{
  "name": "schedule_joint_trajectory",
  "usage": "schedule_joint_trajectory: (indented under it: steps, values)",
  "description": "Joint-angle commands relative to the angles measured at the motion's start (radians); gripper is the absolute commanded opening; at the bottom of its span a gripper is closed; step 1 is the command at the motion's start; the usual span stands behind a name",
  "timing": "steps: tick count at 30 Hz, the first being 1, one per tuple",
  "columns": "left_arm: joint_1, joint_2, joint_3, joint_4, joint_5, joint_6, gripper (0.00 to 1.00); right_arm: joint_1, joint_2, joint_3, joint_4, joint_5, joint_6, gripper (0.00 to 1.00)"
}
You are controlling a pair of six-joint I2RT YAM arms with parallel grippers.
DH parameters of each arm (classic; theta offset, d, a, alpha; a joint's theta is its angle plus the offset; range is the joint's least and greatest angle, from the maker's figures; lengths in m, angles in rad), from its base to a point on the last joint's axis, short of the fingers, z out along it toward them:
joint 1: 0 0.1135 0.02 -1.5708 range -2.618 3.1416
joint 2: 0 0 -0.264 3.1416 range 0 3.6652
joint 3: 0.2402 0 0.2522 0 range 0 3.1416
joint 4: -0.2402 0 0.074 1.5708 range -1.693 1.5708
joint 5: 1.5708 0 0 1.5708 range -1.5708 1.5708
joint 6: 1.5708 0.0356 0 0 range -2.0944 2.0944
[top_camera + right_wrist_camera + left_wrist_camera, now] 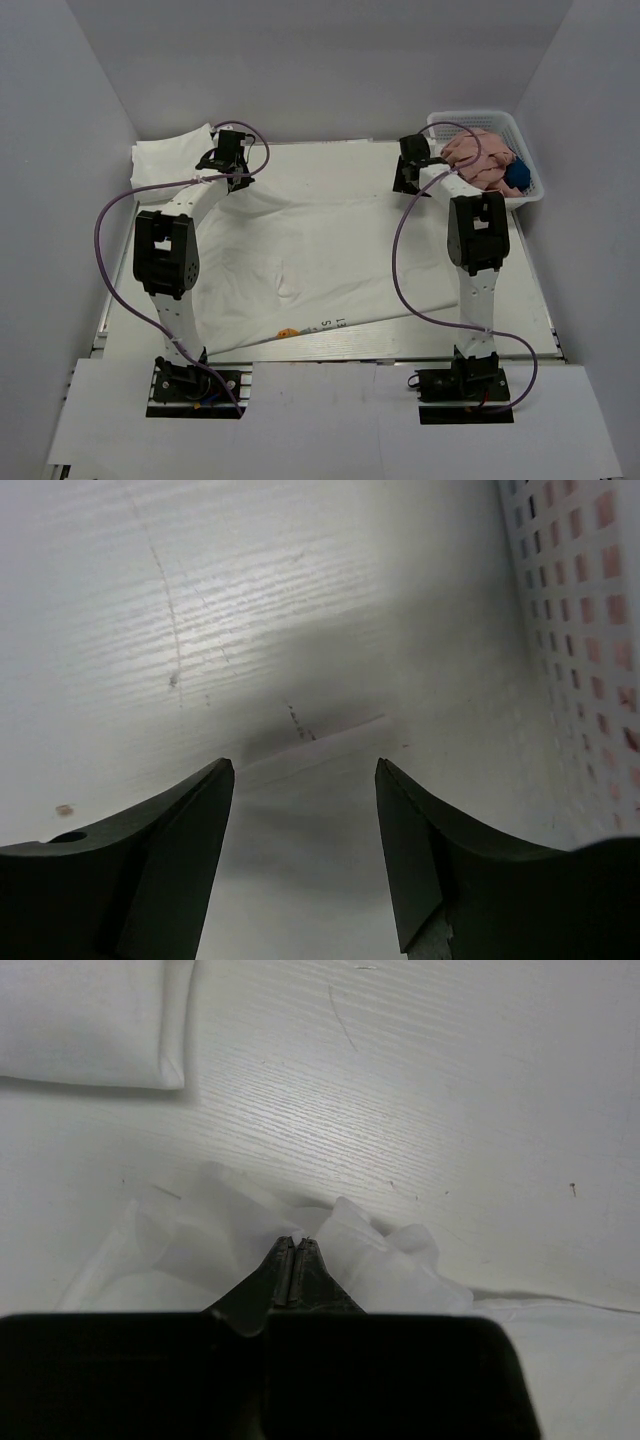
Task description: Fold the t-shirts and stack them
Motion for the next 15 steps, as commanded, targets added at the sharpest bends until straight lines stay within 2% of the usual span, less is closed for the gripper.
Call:
schedule_joint_trajectory:
  steps: [1,7,10,12,14,15]
  values:
    - [-0.005,-0.067,-0.007,0.010,0.007,-0.008,0.00,-0.014,0.023,0.034,-0.026,0.000,0.031,0.65]
    - [-0.005,-0.067,-0.007,0.001,0.007,-0.008,0.00,-0.020,0.071,0.060,-0.077,-0.003,0.051,0.65]
    - [-0.005,-0.067,-0.007,0.001,0.007,-0.008,0.00,-0.017,0.068,0.046,-0.080,-0.024,0.057,0.58]
    - [-0.005,-0.067,-0.007,0.001,0.007,-0.008,0.00,-0.019,0.062,0.026,-0.069,-0.042,0.060,0.42]
    - [-0.005,-0.067,-0.018,0.001,0.007,-0.017,0.00,-0.020,0.066,0.021,-0.051,-0.061,0.065,0.31]
    - [-0.005,-0.067,-0.018,0.001,0.007,-0.017,0.00,-0.019,0.068,0.024,-0.050,-0.070,0.063,0.19]
